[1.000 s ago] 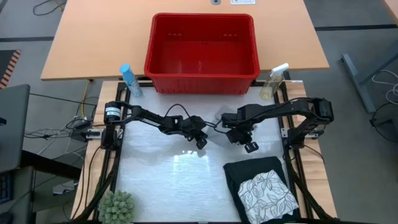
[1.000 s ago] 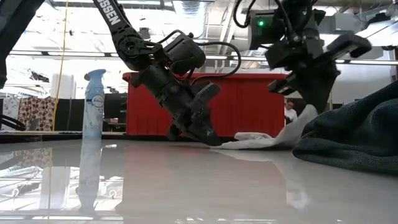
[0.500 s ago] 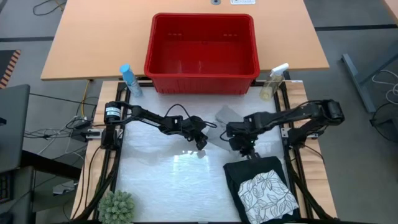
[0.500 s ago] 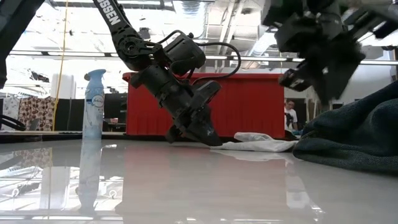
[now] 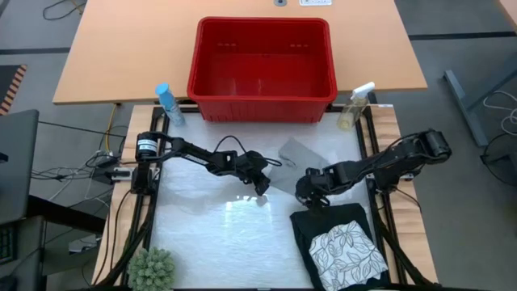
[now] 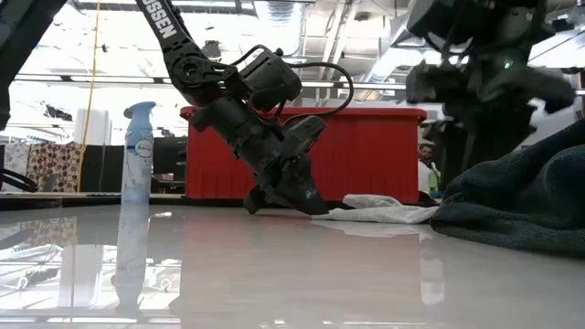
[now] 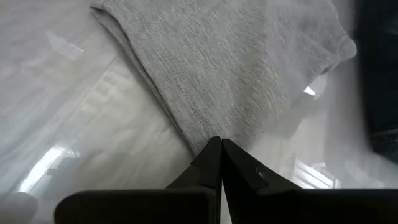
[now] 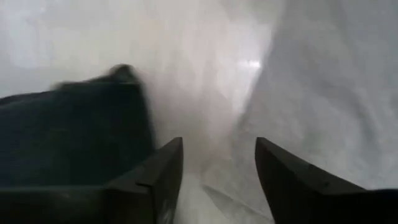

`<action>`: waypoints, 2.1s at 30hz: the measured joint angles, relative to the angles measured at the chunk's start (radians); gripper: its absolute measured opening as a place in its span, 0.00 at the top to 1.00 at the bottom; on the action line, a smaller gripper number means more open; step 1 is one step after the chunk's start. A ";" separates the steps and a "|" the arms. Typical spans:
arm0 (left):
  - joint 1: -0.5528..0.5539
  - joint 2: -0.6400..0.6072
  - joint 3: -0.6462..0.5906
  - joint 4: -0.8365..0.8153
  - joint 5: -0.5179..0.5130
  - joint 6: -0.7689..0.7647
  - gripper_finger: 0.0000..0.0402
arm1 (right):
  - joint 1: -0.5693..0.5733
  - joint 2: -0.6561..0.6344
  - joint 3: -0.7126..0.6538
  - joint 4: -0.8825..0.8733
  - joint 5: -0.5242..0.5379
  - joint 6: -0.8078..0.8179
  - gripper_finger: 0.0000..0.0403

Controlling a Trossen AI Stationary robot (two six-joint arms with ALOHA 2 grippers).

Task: Fold laundry
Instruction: Fold the gray boxer shorts

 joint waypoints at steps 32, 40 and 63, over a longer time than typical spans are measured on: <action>0.002 -0.010 0.001 0.027 0.088 -0.028 1.00 | 0.048 0.143 0.014 -0.102 0.116 0.230 0.95; 0.002 -0.124 -0.001 0.050 0.146 -0.077 1.00 | 0.045 0.102 0.041 -0.186 0.063 0.196 0.95; 0.077 -0.037 0.127 0.159 -0.001 0.635 1.00 | 0.100 0.098 0.043 -0.224 0.011 0.005 0.95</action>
